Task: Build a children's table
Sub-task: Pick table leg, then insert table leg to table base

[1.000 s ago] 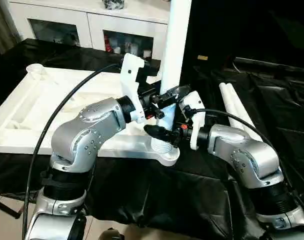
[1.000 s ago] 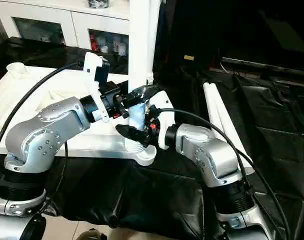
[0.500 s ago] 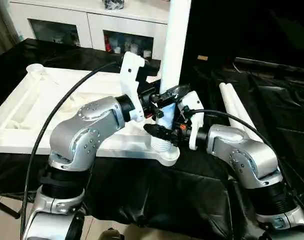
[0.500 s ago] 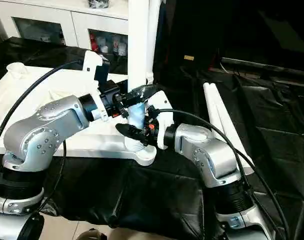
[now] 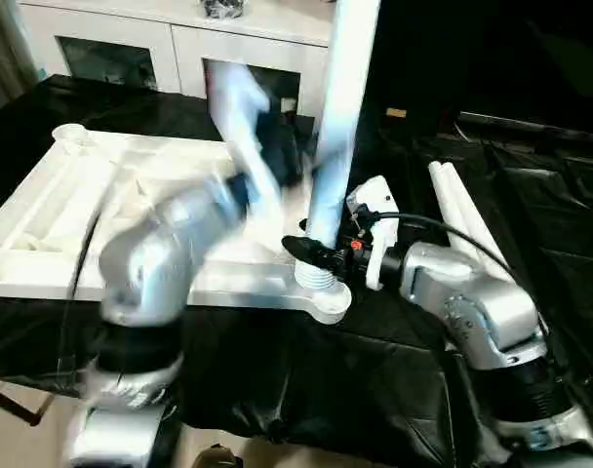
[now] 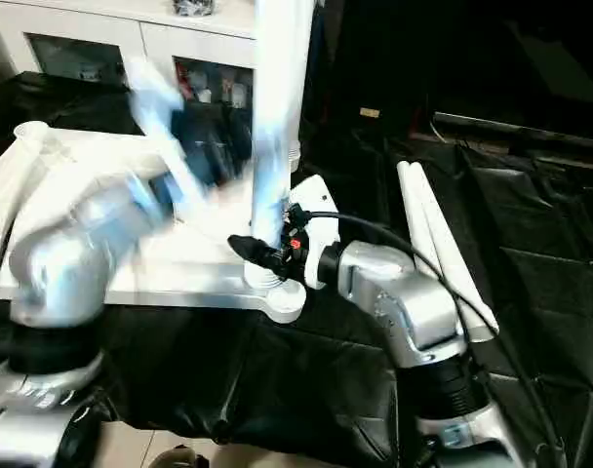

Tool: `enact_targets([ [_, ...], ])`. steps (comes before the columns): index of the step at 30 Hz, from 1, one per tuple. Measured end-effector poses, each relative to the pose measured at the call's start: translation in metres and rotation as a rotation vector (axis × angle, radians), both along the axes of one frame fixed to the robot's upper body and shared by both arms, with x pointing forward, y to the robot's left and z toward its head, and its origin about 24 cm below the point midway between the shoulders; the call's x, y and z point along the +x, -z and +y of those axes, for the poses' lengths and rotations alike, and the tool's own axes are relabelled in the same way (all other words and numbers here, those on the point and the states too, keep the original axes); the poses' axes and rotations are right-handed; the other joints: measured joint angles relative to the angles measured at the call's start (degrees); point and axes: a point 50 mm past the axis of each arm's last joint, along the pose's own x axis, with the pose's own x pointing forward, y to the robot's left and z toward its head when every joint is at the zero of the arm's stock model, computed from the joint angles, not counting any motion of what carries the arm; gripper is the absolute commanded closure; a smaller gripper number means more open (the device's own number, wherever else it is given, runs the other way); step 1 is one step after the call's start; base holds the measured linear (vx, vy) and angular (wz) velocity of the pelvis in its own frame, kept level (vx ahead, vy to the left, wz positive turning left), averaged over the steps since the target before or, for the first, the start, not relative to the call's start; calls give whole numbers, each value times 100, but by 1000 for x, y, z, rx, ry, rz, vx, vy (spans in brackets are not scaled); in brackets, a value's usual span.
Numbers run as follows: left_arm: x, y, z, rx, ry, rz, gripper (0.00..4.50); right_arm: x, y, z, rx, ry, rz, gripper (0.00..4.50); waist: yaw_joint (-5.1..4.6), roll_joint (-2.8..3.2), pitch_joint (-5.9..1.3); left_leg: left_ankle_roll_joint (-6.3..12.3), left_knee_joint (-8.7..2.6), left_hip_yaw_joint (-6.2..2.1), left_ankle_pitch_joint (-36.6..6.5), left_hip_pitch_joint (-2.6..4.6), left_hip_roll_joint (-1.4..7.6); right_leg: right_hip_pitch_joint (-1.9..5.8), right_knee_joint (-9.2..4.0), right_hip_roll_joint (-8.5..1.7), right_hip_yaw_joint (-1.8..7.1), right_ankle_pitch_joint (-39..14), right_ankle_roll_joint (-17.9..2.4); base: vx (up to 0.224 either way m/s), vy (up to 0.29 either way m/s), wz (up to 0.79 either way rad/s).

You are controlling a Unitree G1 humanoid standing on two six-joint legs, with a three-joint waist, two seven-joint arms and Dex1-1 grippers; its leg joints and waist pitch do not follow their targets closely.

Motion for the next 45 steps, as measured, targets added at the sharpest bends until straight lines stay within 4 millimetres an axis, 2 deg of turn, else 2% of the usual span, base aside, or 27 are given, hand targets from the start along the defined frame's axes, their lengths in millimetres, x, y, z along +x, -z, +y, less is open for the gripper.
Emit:
enact_targets([
  [3,6,2,13,-31,-23,23,147,4,-1,-5,16,68,-31,257,-3,1,1,0,-1,0,0,0,2,-1,1,2,-2,0,0,0,0,0],
  [6,8,14,30,72,-38,20,147,4,1,-13,38,124,-40,257,-2,2,1,0,-1,0,0,2,3,-1,0,4,0,-1,1,0,0,0],
  [7,9,21,33,134,-46,18,147,4,2,-14,41,132,-39,257,-4,2,1,0,-2,1,0,1,3,-1,-1,4,0,-1,1,0,0,0],
  [8,8,36,38,248,-47,26,147,4,3,-16,46,140,-36,257,-3,5,-1,0,-3,0,-1,4,3,0,-2,4,1,-2,3,0,0,0],
  [10,8,61,40,353,-27,81,147,5,6,-21,47,160,-28,257,9,9,1,0,-3,1,0,0,3,-2,-3,4,0,-2,4,0,0,0],
  [12,2,92,39,524,47,115,147,4,14,-24,46,166,-11,257,19,8,1,0,-3,2,-1,1,3,-1,-3,4,1,-3,5,0,0,0],
  [15,-8,125,37,698,171,149,147,2,25,-30,24,183,25,257,18,14,5,0,-3,2,0,1,4,-2,-2,4,1,-2,4,0,0,0],
  [20,-13,153,32,870,298,131,147,1,29,-31,20,184,35,257,-4,46,4,-1,-7,3,0,12,5,1,2,4,2,5,-3,0,0,0],
  [21,-12,159,33,891,318,135,176,0,30,-32,17,185,39,257,-5,59,5,-1,-7,3,0,14,5,2,3,4,2,5,-4,0,0,0],
  [25,-9,179,43,978,364,161,202,-3,33,-34,0,187,37,257,-4,100,14,-1,-8,4,0,14,5,1,4,4,2,8,-7,0,0,0],
  [27,-7,186,47,1020,381,170,224,-5,33,-33,-8,182,33,257,-5,120,17,-1,-8,4,0,14,4,1,3,4,3,8,-7,0,0,0],
  [29,-5,189,49,1041,386,171,224,-5,34,-33,-13,180,32,257,-2,133,16,-1,-8,5,0,13,5,0,3,4,2,8,-7,0,0,0],
  [30,-3,191,52,1057,386,177,245,-6,34,-33,-18,177,30,257,-1,143,13,-1,-8,5,0,13,5,1,3,4,3,8,-8,0,0,0],
  [38,9,193,64,1110,388,154,316,-10,37,-33,-28,171,38,257,-4,199,1,-1,-8,6,0,15,6,0,3,3,3,9,-10,0,0,0],
  [44,13,193,69,1122,433,166,367,-11,33,-33,-38,166,15,257,1,206,3,-1,-8,6,0,14,6,0,3,4,3,9,-10,0,0,0],
  [45,14,193,70,1128,445,171,389,-11,33,-33,-38,165,15,257,1,207,4,-1,-8,7,0,14,6,0,3,4,3,9,-11,0,0,0],
])
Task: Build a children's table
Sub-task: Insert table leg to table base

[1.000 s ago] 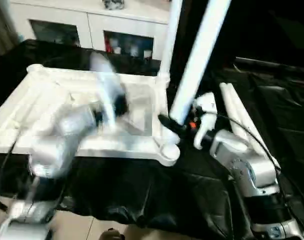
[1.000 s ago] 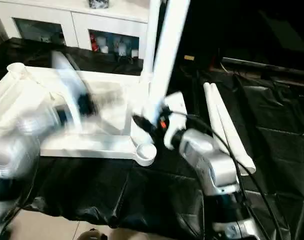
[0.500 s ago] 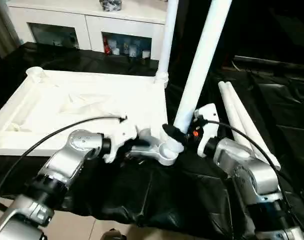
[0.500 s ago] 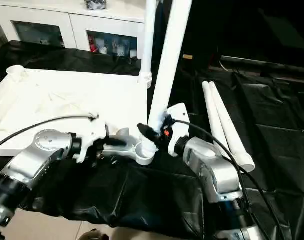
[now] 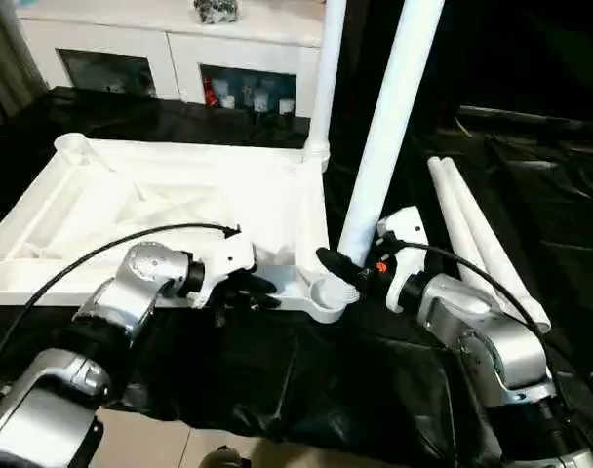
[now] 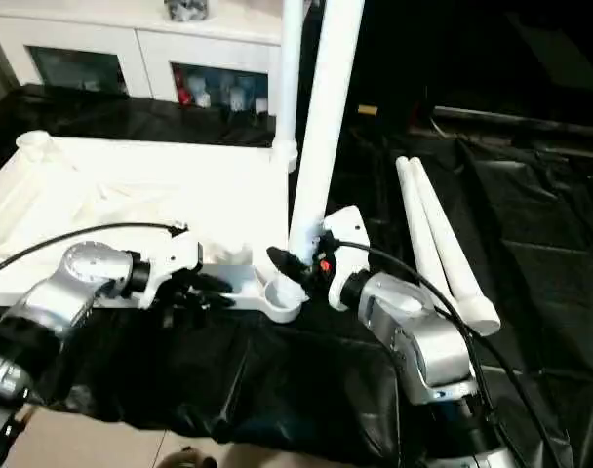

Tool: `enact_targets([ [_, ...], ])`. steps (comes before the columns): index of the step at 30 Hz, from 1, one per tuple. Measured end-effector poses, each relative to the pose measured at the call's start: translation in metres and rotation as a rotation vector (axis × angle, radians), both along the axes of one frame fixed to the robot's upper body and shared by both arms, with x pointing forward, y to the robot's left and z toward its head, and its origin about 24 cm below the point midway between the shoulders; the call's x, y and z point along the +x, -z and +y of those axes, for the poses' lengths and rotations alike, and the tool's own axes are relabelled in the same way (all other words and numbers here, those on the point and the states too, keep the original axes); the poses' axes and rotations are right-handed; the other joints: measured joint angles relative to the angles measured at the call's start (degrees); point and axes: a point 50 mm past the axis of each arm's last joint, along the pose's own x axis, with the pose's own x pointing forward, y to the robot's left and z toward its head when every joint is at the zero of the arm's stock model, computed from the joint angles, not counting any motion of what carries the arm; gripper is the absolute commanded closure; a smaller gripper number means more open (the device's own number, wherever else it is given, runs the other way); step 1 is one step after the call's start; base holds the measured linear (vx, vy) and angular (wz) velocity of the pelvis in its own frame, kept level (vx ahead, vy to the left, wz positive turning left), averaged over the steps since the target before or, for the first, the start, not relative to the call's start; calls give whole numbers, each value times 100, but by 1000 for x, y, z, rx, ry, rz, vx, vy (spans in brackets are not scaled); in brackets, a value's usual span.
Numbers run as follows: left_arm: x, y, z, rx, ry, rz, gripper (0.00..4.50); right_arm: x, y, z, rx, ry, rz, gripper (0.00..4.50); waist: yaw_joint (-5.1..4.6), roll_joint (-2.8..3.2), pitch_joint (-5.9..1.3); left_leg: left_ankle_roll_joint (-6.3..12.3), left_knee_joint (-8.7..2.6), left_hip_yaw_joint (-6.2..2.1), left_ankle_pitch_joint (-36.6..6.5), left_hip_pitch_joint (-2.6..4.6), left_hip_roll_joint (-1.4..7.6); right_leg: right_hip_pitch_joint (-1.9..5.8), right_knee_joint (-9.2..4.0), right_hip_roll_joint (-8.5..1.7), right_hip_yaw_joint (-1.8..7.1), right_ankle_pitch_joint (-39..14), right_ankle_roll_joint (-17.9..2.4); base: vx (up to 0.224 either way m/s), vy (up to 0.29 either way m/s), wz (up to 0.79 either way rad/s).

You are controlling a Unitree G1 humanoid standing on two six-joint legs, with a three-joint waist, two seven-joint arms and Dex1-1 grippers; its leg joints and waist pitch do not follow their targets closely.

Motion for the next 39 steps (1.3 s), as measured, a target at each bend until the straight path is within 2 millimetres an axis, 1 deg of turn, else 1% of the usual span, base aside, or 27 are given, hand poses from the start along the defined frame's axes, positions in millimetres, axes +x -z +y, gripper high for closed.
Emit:
enact_targets([
  [1,1,0,0,4,6,1,389,0,0,0,0,-1,0,257,0,0,0,0,0,0,0,0,0,0,0,0,0,0,-1,0,0,0],
  [5,4,-1,1,21,22,3,418,0,0,0,-1,-6,0,257,-3,0,0,0,0,0,0,1,2,0,0,0,-1,3,-5,0,0,0],
  [7,6,-2,2,27,28,7,439,0,0,0,-3,-7,0,257,-16,0,0,0,0,1,0,1,1,-1,0,0,0,4,-6,0,0,0],
  [10,8,-2,1,35,49,14,450,0,0,-1,-5,-7,0,257,-41,1,0,0,0,1,0,4,2,-4,0,0,0,4,-6,0,0,0],
  [15,9,-3,0,24,24,50,450,0,0,-1,-4,-18,-1,257,-39,0,0,0,-2,3,0,4,3,-7,0,0,-1,0,-10,0,0,0],
  [19,5,0,-5,0,-8,50,450,1,1,-1,-11,-27,4,257,-33,0,0,1,-1,8,0,4,4,-6,-1,-1,1,1,-10,0,0,0],
  [23,1,4,-20,-28,-71,33,450,6,7,-3,-41,-16,25,257,-30,8,-5,1,-3,15,-1,9,3,-5,-1,-4,5,1,-10,0,0,0],
  [25,-1,5,-29,-46,-105,21,450,10,6,-3,-50,-11,15,257,-24,11,-7,1,-3,17,0,11,4,-5,1,-4,5,0,-10,0,0,0],
  [27,-4,6,-34,-47,-121,17,450,12,6,-3,-49,-9,10,257,-20,19,-12,1,-4,17,0,14,4,-4,1,-4,5,-1,-9,0,0,0],
  [32,-9,6,-39,-45,-144,5,450,18,8,-3,-60,-2,16,257,-23,18,-12,2,-4,19,0,14,3,-4,1,-4,6,0,-9,0,0,0],
  [39,-14,5,-39,-45,-137,-5,450,27,8,-4,-80,-3,-6,257,-30,18,-12,4,-8,19,-1,11,3,-8,-3,-4,5,-4,-7,0,0,0],
])
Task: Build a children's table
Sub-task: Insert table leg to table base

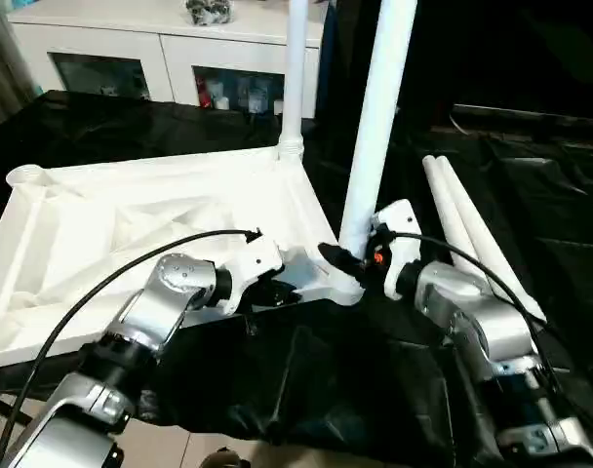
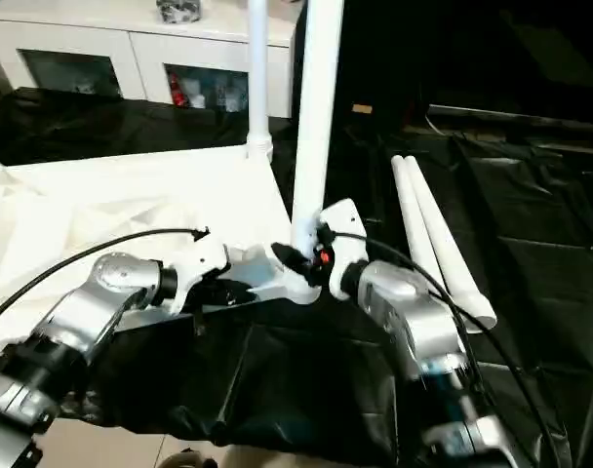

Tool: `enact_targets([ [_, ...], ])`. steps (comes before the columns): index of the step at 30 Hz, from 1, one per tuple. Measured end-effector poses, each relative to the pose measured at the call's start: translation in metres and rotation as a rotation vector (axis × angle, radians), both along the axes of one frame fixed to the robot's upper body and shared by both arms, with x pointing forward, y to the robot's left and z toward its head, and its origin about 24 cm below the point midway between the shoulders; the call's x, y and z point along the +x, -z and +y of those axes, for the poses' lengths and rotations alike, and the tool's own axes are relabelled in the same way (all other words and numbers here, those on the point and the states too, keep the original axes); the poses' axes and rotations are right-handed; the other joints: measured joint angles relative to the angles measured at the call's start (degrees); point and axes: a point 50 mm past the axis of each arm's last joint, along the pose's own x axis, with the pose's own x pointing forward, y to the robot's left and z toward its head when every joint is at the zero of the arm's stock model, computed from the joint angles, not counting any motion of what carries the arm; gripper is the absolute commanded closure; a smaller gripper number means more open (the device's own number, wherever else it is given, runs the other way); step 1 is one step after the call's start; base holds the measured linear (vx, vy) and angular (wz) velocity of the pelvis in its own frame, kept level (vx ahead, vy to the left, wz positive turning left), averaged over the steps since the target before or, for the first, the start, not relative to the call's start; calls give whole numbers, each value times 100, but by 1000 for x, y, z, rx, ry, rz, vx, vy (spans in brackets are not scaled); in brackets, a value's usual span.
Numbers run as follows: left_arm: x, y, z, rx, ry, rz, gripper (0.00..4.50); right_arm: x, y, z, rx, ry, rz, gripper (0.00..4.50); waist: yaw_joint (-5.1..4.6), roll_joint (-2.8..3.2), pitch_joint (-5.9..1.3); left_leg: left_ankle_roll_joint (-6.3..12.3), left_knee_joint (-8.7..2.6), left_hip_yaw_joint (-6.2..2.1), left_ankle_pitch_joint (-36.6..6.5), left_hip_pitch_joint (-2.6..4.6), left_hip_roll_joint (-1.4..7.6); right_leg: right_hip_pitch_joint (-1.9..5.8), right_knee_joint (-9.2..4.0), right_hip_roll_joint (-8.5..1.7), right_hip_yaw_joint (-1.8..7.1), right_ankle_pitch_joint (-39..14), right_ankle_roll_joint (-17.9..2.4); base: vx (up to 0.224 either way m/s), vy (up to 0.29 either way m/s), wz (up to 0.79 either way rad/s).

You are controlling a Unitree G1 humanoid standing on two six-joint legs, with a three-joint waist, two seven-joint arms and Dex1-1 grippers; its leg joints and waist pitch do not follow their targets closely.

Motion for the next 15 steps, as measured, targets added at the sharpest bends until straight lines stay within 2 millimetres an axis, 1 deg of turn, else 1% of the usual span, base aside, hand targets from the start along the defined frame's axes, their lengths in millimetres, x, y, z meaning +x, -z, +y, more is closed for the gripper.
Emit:
enact_targets([
  [4,-1,0,1,-4,-5,7,450,1,5,-1,-2,6,15,257,-18,0,0,1,-3,1,-1,0,0,-2,-1,0,0,-2,-1,0,0,0],
  [9,0,0,3,-7,-13,11,450,1,5,-1,8,3,16,257,-39,1,0,1,-4,2,0,1,0,-2,-1,0,0,-2,-1,0,0,0],
  [15,0,0,3,-11,-21,21,450,2,7,-2,30,8,21,257,-42,3,-2,1,-4,2,-1,2,0,-1,-1,0,0,-2,-1,0,0,0],
])
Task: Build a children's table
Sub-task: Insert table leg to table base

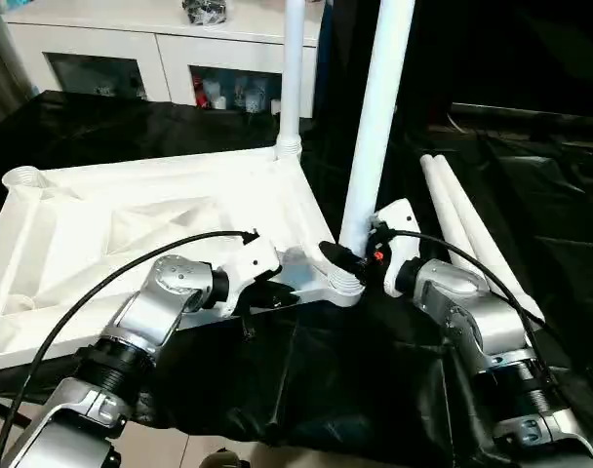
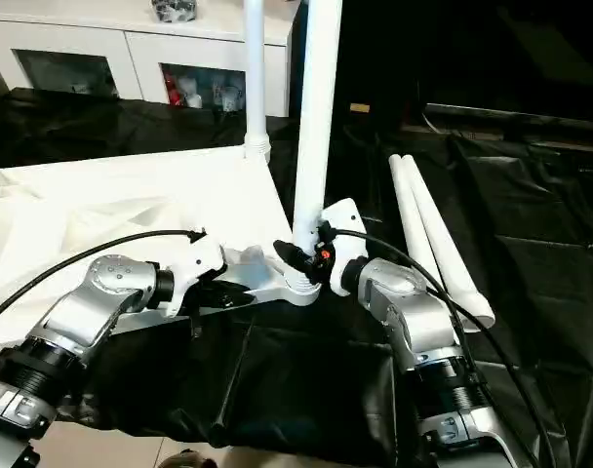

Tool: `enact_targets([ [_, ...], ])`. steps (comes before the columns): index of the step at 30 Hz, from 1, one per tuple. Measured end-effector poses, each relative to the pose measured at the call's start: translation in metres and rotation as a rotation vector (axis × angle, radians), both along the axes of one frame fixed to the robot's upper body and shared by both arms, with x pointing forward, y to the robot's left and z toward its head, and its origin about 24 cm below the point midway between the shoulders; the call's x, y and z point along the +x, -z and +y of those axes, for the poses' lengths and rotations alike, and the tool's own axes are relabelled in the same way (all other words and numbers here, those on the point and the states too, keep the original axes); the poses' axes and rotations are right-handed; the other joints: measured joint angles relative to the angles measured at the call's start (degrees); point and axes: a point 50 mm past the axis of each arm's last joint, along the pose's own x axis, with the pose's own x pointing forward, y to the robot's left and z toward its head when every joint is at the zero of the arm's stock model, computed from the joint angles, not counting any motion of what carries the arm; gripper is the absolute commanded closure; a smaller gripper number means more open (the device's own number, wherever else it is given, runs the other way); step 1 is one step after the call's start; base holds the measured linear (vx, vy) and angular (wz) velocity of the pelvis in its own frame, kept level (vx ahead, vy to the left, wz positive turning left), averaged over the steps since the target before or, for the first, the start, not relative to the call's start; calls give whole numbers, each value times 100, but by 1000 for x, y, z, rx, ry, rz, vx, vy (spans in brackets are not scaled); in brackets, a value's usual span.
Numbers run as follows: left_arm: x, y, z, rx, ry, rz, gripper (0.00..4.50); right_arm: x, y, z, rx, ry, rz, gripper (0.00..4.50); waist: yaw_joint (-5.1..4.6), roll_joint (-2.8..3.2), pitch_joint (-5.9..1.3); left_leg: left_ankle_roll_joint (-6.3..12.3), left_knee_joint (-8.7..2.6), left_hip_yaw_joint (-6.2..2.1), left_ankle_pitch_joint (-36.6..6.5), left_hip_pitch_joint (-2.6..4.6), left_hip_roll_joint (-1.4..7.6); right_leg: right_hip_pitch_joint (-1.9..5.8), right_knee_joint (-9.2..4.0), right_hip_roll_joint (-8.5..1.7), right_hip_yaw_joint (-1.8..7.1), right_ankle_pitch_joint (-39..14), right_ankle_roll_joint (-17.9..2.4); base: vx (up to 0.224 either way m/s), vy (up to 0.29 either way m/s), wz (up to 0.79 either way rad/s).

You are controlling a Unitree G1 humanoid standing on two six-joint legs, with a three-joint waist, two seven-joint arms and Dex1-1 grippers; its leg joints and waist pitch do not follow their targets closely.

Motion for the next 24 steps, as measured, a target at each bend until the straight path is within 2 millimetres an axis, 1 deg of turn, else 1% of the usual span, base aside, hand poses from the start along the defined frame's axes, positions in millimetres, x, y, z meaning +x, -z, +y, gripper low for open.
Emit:
enact_targets([
  [4,0,0,0,-5,-7,6,450,0,4,-5,96,46,35,258,-9,1,0,0,0,0,0,0,0,1,0,0,0,0,0,0,0,0],
  [6,0,0,-1,-7,-7,7,450,-1,7,-8,146,71,49,258,-6,13,-7,0,0,0,0,-1,-1,0,-2,0,0,0,0,0,0,0],
  [12,0,1,-2,-11,-5,10,450,-5,15,-15,249,118,63,258,15,24,-13,3,-1,1,-2,-2,-1,0,-6,-1,0,0,0,0,0,0],
  [19,0,3,-3,-16,-8,19,450,-11,24,-18,279,140,36,258,37,51,-31,3,-1,2,-2,1,-1,3,-6,-1,1,-1,1,0,0,0],
  [24,0,4,-4,-18,-8,23,450,-15,26,-15,226,125,-13,258,53,63,-39,4,-1,2,-2,2,-2,4,-6,-2,1,-4,5,0,0,0],
])
